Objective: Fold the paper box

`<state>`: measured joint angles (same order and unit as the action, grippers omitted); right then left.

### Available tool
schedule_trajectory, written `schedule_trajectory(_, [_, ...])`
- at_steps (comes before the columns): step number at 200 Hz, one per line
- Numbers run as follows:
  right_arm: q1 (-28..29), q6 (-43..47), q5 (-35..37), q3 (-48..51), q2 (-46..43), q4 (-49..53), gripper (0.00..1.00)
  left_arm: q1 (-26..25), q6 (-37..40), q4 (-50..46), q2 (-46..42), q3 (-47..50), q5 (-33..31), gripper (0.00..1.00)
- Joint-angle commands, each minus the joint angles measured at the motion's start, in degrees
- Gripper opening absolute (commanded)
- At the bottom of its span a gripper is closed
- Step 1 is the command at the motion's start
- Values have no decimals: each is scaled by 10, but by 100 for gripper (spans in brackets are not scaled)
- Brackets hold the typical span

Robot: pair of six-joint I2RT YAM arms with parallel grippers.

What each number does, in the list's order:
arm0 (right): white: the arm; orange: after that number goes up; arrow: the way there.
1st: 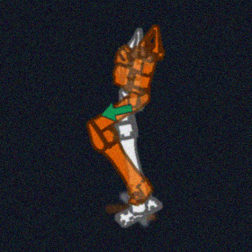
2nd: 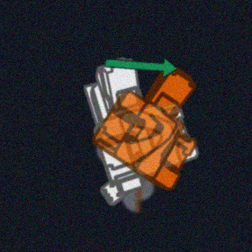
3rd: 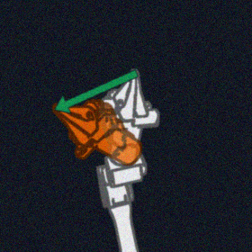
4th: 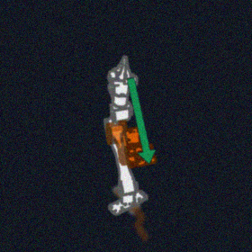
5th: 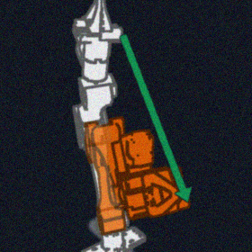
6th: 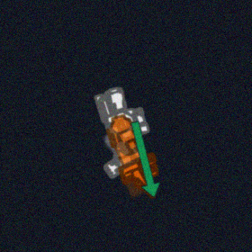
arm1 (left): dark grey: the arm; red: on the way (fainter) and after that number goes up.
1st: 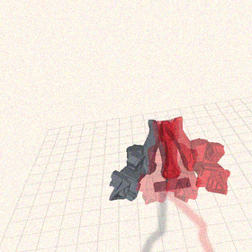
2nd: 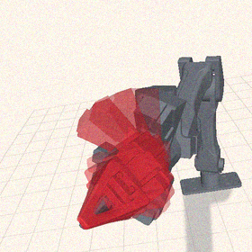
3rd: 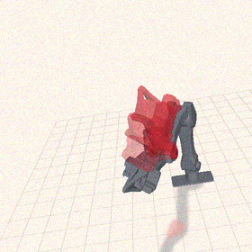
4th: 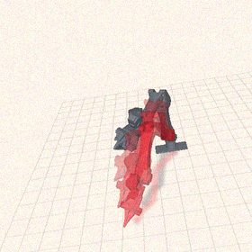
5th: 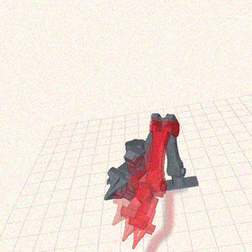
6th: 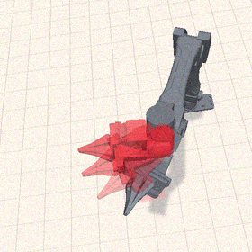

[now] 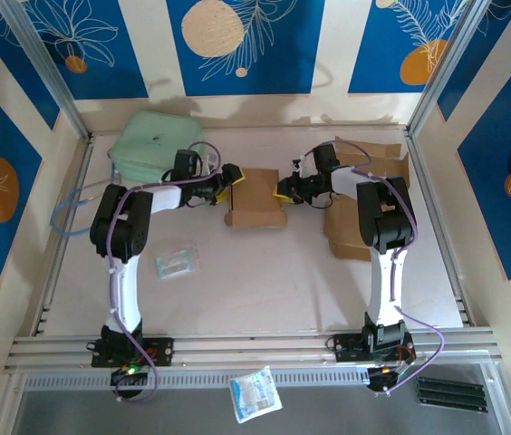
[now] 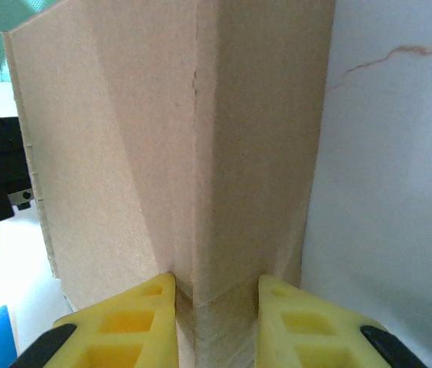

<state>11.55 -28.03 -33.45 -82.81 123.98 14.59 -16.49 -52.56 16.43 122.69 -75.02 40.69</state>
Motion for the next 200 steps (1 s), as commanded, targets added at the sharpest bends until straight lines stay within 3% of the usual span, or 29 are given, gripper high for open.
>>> schedule_trajectory(1, [-4, 7, 23, -5, 26, 30, 25, -24, -63, 86, 26, 12, 48, 95])
schedule_trajectory(104, [10, 9, 21, -11, 7, 31, 30, -49, -93, 99, -29, -3, 25, 68])
schedule_trajectory(128, [11, 16, 32, -17, 1, 42, 34, -53, -40, 3, -34, -28, -7, 63])
schedule_trajectory(145, [10, 22, 45, -19, -2, 54, 42, -56, 28, -109, -44, -48, -57, 57])
schedule_trajectory(200, [12, 0, 93, 37, -109, 25, 67, -56, 52, -205, -67, -70, -109, 51])
